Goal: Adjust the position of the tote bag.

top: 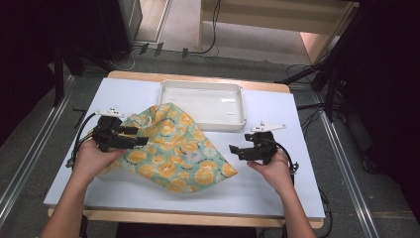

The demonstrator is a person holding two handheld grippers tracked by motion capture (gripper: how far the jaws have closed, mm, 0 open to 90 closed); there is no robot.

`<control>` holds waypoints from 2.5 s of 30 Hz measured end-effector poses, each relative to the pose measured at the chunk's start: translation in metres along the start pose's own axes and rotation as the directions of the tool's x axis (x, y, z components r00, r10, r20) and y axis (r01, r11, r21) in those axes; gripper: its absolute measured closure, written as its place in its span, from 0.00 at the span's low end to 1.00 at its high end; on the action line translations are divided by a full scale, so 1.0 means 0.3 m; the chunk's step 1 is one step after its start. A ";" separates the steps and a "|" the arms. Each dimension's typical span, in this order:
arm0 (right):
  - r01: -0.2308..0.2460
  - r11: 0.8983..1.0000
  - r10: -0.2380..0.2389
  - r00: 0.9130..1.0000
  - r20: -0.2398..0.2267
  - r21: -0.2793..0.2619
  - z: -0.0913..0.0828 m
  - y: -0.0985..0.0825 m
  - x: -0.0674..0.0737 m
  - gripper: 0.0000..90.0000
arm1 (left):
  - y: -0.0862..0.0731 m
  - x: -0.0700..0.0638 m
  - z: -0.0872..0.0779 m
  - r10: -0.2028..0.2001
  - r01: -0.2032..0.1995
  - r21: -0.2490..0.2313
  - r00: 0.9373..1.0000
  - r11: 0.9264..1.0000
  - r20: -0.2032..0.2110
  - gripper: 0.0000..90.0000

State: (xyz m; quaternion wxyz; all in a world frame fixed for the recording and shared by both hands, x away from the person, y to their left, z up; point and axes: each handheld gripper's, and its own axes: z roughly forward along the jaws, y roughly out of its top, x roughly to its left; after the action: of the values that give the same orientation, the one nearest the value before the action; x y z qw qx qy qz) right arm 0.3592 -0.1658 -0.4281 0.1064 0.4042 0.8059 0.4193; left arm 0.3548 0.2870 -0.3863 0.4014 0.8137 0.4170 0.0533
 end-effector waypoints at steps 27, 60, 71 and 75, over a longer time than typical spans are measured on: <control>0.027 0.999 -0.028 0.999 -0.039 -0.020 -0.007 0.021 0.031 0.46 | -0.011 0.001 -0.047 -0.005 0.005 0.012 1.000 1.000 -0.026 0.38; 0.029 1.000 -0.028 0.995 -0.095 0.012 0.015 0.035 0.033 0.49 | -0.021 0.001 -0.062 -0.037 0.037 0.034 0.999 0.999 -0.009 0.36; 0.055 0.998 -0.053 0.994 -0.094 0.024 0.018 0.034 0.040 0.47 | -0.020 0.005 -0.070 -0.037 0.038 0.028 0.999 0.999 -0.034 0.36; 0.052 0.998 -0.050 0.994 -0.094 0.024 0.018 0.035 0.040 0.47 | -0.010 -0.002 -0.072 -0.020 0.021 0.034 0.998 0.999 -0.052 0.36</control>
State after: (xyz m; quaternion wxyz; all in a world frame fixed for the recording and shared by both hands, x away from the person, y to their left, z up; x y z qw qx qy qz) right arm 0.3600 -0.1504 -0.4215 0.0738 0.3648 0.8255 0.4242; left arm 0.3434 0.3005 -0.3738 0.3767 0.8146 0.4365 0.0630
